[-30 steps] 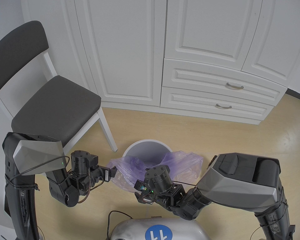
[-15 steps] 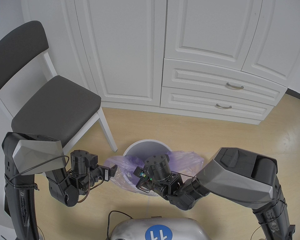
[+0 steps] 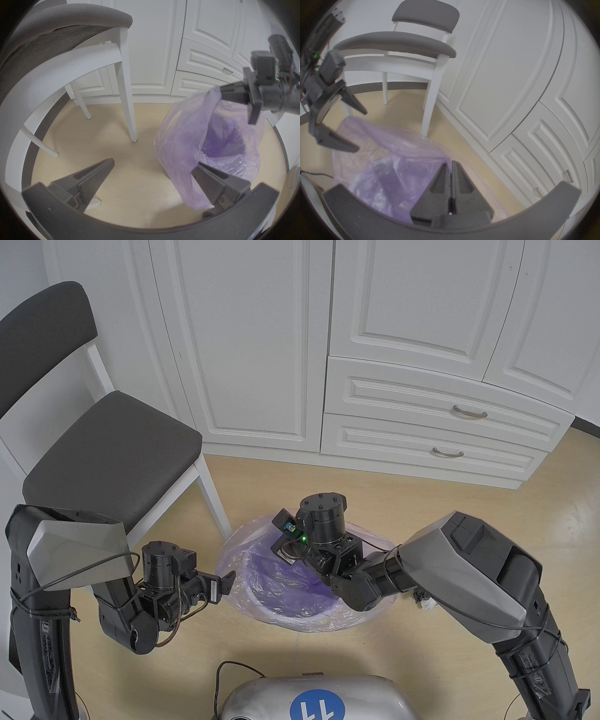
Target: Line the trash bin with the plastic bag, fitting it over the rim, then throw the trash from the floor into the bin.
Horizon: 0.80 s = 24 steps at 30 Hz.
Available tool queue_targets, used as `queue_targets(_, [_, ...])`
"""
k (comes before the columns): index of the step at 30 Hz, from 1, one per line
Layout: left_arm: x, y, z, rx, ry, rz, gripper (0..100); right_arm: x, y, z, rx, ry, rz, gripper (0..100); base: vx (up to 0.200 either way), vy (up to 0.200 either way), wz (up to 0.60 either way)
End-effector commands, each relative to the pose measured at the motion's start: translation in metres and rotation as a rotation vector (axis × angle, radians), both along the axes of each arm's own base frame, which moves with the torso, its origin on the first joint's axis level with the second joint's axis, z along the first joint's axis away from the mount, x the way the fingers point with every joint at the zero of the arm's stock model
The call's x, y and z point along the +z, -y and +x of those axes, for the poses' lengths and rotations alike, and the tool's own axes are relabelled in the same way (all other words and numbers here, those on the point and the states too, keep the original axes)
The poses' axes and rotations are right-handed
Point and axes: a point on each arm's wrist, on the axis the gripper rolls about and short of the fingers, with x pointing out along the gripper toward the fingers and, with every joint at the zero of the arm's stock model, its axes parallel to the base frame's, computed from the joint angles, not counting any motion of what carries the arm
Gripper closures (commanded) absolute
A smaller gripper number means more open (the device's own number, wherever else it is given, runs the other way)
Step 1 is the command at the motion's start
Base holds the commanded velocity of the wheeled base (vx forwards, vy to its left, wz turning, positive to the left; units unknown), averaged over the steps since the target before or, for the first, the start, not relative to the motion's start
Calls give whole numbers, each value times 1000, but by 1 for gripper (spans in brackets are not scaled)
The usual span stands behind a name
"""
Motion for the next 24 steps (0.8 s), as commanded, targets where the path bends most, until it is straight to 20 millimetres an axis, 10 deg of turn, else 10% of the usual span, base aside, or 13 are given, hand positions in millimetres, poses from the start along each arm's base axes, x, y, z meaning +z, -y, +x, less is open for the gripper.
queue_targets(1, [-1,3,-2,-11,-2,2,0,-18,-2,30,-31,43,-10,100,0,0,0])
queue_targets(24, [6,4,-5,-15,14,4,0,-10,-24,31,-63,316,-68,100,0,0,0])
